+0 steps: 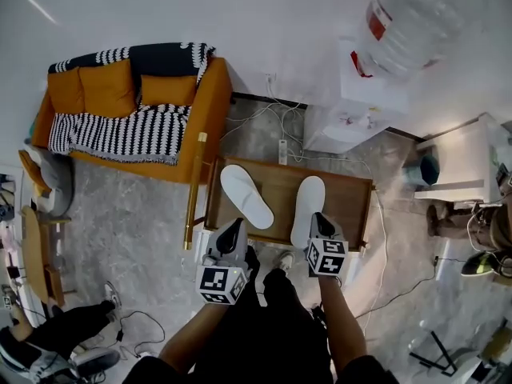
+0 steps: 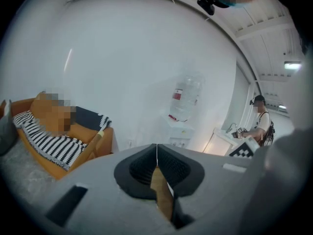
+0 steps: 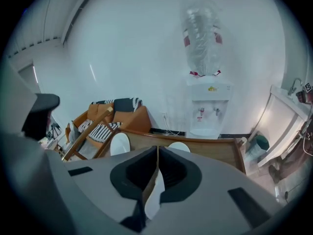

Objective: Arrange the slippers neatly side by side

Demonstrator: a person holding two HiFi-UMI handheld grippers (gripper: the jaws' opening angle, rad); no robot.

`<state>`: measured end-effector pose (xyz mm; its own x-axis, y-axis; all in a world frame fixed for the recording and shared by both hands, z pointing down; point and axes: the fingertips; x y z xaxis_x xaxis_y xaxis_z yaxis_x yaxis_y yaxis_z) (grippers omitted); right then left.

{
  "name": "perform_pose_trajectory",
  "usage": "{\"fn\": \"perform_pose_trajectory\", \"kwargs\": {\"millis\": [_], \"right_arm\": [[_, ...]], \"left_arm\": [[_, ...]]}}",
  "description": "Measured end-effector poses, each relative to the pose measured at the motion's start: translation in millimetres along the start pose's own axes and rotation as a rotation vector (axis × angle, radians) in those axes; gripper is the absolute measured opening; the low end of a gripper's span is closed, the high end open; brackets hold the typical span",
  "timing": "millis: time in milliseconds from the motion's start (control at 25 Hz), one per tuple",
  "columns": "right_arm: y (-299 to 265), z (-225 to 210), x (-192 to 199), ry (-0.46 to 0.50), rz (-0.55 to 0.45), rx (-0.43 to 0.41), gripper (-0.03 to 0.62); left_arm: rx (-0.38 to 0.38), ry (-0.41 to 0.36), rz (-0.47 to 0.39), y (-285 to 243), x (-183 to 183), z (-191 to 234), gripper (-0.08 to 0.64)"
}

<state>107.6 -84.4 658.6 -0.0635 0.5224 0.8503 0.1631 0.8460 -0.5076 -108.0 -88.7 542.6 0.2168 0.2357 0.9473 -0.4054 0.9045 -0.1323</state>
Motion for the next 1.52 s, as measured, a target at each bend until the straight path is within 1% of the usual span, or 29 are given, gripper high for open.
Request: {"fn": "perform_pose_trajectory", "kwargs": {"millis": [160,280,360,400,440,520,640,760,880,1080,1160,1400,1520], "right_arm": [[23.0,17.9,-20.9,-0.017,-0.056,-0.017,0.018],[37.0,29.5,-30.1,-0.032,-0.082,-0.029,0.017],[44.1,36.2,-32.2,-0.038,-0.087,-0.034,0.017],[46.8,39.2,-32.5,-0.043,-0.087,-0.036,0.017],[49.0,41.8,-32.5,-0.048,-0.085,-0.037,0.017],[52.1,44.8,-31.9,-0.059,-0.08,-0.035,0.017],[54.3,47.0,-30.2,-0.07,-0.073,-0.03,0.017],[55.6,47.4,-27.0,-0.072,-0.064,-0.024,0.017],[55.4,45.6,-24.9,-0.079,-0.057,-0.019,0.017],[53.6,42.7,-26.2,-0.092,-0.058,-0.007,0.017],[52.6,41.3,-27.1,-0.098,-0.059,-0.003,0.017],[52.5,36.4,-28.1,-0.102,-0.063,0.004,0.017],[52.7,35.5,-28.0,-0.106,-0.063,0.005,0.017]], "left_arm": [[-0.035,0.009,0.054,-18.4,29.4,17.9,0.017],[-0.071,0.008,0.1,-34.3,59.1,32.9,0.019],[-0.09,0.016,0.146,-45.5,82.8,41.7,0.03],[-0.097,0.03,0.175,-50.7,95.6,45.5,0.064],[-0.105,0.047,0.204,-55.6,108.0,49.4,0.113],[-0.132,0.075,0.26,-64.0,131.0,58.1,0.152],[-0.183,0.088,0.336,-73.6,161.7,72.5,0.204],[-0.222,0.097,0.389,-83.0,186.3,83.1,0.235],[-0.26,0.108,0.437,-90.4,207.8,91.9,0.242],[-0.325,0.114,0.516,-92.6,235.6,106.8,0.236],[-0.329,0.093,0.527,-92.0,239.8,110.2,0.147],[-0.332,0.056,0.531,-86.1,239.9,114.8,0.054],[-0.328,0.048,0.531,-83.8,238.6,116.9,0.035]]}}
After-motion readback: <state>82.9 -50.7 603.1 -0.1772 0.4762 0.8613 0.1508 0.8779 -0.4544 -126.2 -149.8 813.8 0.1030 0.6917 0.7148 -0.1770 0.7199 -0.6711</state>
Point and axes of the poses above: the fingertips, and each gripper's own axes: y backward along the fingers, z to its left, x out of its underside, and after that the axes turned 15 degrees about -z, right-handed
